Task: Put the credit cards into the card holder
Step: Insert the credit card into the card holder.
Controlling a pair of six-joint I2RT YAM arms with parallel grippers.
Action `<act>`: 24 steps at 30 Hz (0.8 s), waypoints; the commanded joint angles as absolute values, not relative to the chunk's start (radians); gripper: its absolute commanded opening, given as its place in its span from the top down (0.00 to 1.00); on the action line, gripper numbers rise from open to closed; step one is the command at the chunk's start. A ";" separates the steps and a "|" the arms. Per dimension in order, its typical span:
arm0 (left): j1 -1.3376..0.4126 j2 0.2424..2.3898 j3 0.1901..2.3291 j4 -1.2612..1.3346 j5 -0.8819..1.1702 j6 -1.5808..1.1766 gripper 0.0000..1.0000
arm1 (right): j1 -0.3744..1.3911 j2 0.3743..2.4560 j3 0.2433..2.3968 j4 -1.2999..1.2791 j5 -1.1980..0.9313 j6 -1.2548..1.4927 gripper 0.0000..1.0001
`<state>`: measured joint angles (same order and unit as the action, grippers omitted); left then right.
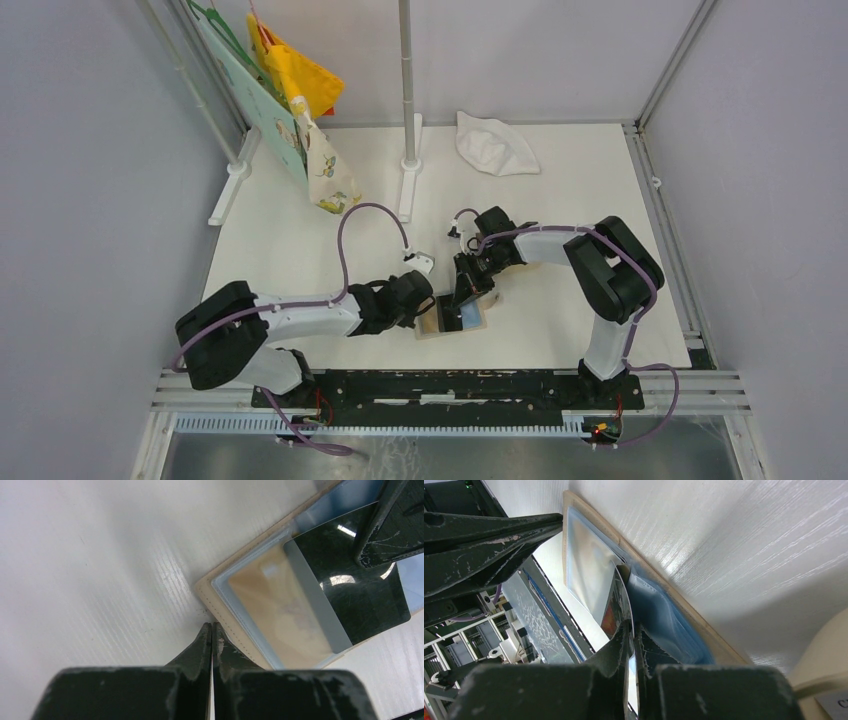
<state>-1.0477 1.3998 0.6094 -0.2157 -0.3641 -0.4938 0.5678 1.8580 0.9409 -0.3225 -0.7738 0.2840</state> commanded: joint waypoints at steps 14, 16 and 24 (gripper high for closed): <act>-1.065 1.467 0.644 -0.134 -0.274 -0.512 0.98 | 0.597 1.890 0.939 -0.267 -0.711 0.279 0.91; -1.065 1.467 0.643 -0.130 -0.269 -0.512 0.98 | 0.597 1.891 0.932 -0.249 -0.733 0.294 0.91; -1.069 1.475 0.646 -0.117 -0.258 -0.512 0.98 | 0.598 1.909 0.926 -0.208 -0.789 0.317 0.89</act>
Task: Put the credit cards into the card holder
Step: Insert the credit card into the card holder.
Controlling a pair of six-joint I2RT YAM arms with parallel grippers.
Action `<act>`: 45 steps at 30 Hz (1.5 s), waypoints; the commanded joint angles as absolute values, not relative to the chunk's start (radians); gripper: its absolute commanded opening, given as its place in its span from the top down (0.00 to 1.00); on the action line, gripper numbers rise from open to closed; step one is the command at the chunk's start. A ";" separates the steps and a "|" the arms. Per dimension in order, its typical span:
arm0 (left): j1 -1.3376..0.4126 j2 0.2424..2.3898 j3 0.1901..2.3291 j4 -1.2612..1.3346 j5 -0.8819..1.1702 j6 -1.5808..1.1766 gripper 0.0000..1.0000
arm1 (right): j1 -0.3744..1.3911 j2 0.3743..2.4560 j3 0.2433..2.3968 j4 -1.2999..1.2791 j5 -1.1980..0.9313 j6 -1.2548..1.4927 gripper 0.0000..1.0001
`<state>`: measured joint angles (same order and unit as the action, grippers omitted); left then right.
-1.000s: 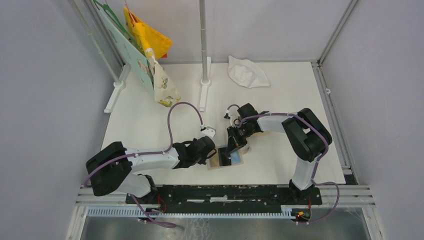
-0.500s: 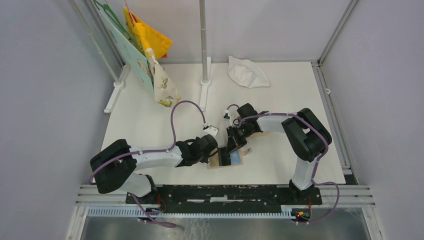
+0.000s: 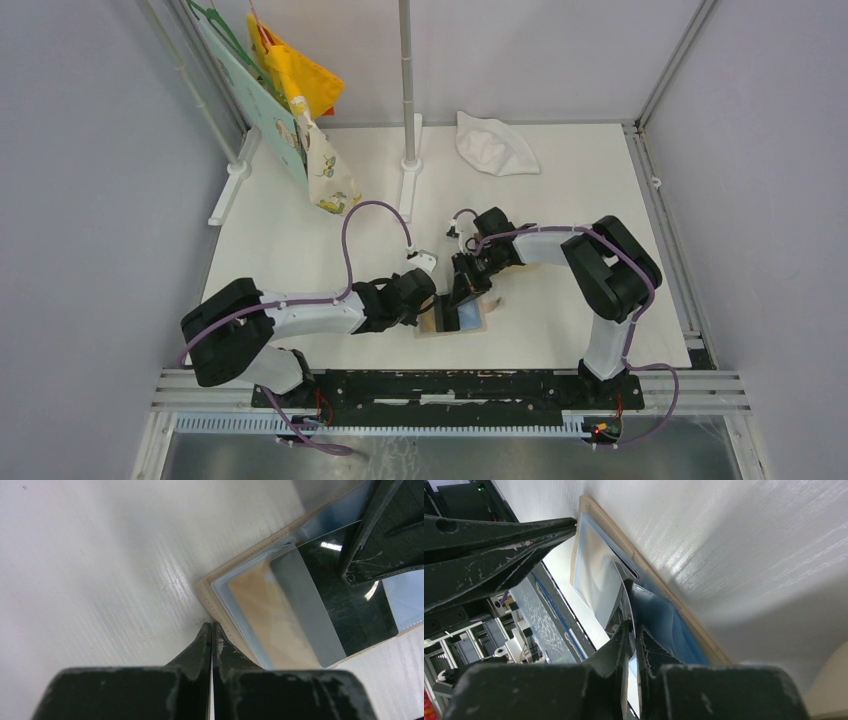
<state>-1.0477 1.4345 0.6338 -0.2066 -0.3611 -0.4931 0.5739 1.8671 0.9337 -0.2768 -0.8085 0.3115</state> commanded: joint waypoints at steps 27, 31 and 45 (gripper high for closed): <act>-1.069 1.394 0.631 -0.176 -0.321 -0.543 0.97 | 0.586 1.810 0.930 -0.302 -0.647 0.128 0.55; -1.068 1.380 0.622 -0.175 -0.312 -0.546 0.97 | 0.586 1.806 0.943 -0.338 -0.608 0.090 0.54; -1.068 1.347 0.577 -0.121 -0.262 -0.554 0.98 | 0.586 1.763 0.984 -0.422 -0.494 -0.016 0.49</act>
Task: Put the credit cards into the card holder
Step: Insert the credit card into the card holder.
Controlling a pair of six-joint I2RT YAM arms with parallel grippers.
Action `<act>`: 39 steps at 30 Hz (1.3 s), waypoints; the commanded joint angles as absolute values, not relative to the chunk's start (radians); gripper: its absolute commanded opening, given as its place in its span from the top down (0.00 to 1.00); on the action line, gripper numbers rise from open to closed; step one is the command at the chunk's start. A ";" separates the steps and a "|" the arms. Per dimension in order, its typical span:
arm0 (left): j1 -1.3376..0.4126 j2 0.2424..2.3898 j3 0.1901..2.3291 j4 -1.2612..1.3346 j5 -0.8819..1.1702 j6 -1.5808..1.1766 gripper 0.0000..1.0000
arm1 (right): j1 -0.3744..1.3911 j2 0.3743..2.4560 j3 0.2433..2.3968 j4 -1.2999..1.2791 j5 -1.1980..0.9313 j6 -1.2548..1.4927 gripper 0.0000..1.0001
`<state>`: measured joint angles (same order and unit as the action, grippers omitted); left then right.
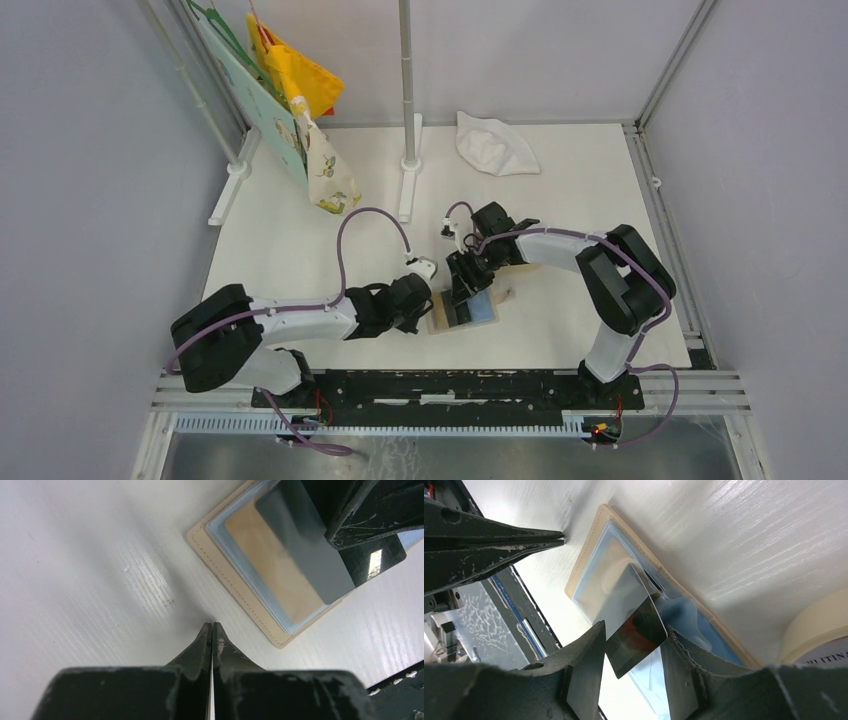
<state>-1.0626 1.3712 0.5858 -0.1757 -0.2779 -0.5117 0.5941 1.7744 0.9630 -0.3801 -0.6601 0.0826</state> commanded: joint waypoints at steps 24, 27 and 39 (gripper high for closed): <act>-1.069 1.319 0.539 -0.012 -0.182 -0.570 0.98 | 0.558 1.701 0.882 -0.379 -0.589 -0.002 0.32; -1.069 1.331 0.542 -0.007 -0.182 -0.573 0.98 | 0.542 1.674 0.856 -0.360 -0.584 -0.002 0.32; -1.068 1.404 0.574 -0.005 -0.238 -0.576 0.98 | 0.536 1.661 0.805 -0.317 -0.601 0.050 0.31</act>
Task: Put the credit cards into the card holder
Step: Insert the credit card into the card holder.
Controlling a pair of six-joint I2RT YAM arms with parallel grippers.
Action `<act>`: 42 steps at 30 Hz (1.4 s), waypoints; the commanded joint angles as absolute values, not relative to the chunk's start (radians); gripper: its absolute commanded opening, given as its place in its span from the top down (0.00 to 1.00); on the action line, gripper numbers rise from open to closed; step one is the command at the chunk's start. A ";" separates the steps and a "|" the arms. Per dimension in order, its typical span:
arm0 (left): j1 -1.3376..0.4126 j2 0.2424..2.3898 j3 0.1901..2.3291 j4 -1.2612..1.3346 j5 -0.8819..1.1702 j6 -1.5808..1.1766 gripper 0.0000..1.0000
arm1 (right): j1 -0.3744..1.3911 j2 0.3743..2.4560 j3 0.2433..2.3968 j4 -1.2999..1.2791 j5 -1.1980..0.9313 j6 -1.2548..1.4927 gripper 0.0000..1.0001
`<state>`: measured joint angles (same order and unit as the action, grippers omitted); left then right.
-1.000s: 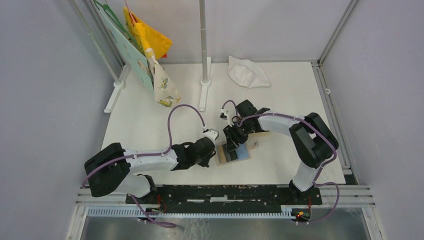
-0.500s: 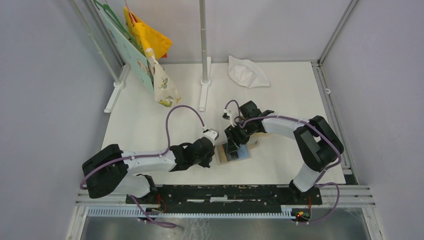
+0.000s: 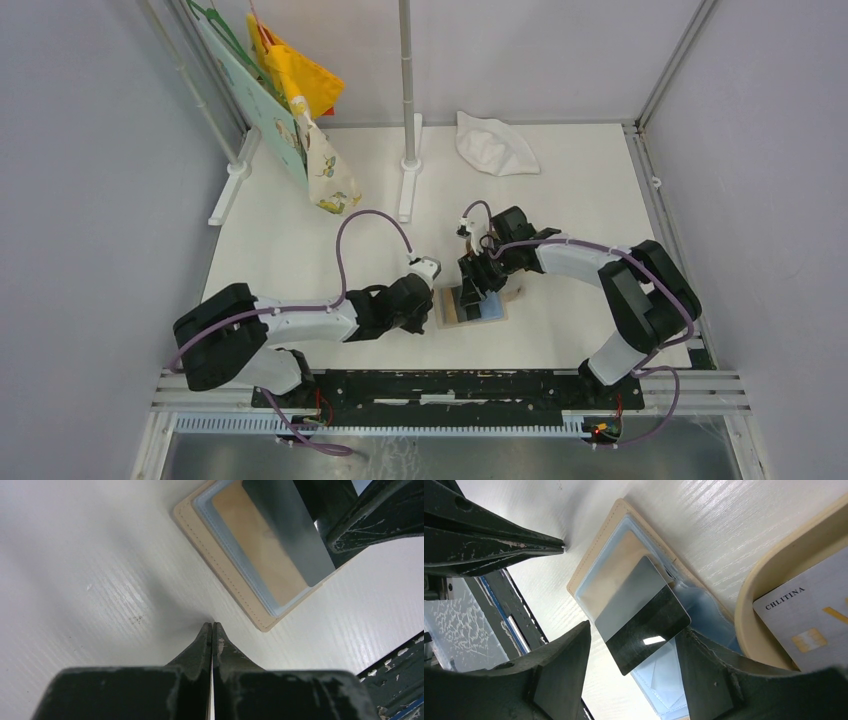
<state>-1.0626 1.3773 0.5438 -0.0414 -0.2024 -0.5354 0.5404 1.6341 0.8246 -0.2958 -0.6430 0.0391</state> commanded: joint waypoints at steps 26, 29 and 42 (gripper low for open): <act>-1.069 1.426 0.556 0.068 -0.172 -0.590 0.98 | 0.581 1.582 0.836 -0.327 -0.391 0.008 0.36; -1.069 1.416 0.545 0.076 -0.169 -0.594 0.98 | 0.581 1.558 0.837 -0.324 -0.401 -0.018 0.36; -1.069 1.409 0.534 0.097 -0.159 -0.593 0.98 | 0.557 1.566 0.859 -0.365 -0.440 -0.090 0.35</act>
<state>-1.0626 1.4315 0.5449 0.0765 -0.1711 -0.5579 0.5701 1.5551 0.8310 -0.3428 -0.4431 -0.0536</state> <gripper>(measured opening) 0.025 0.659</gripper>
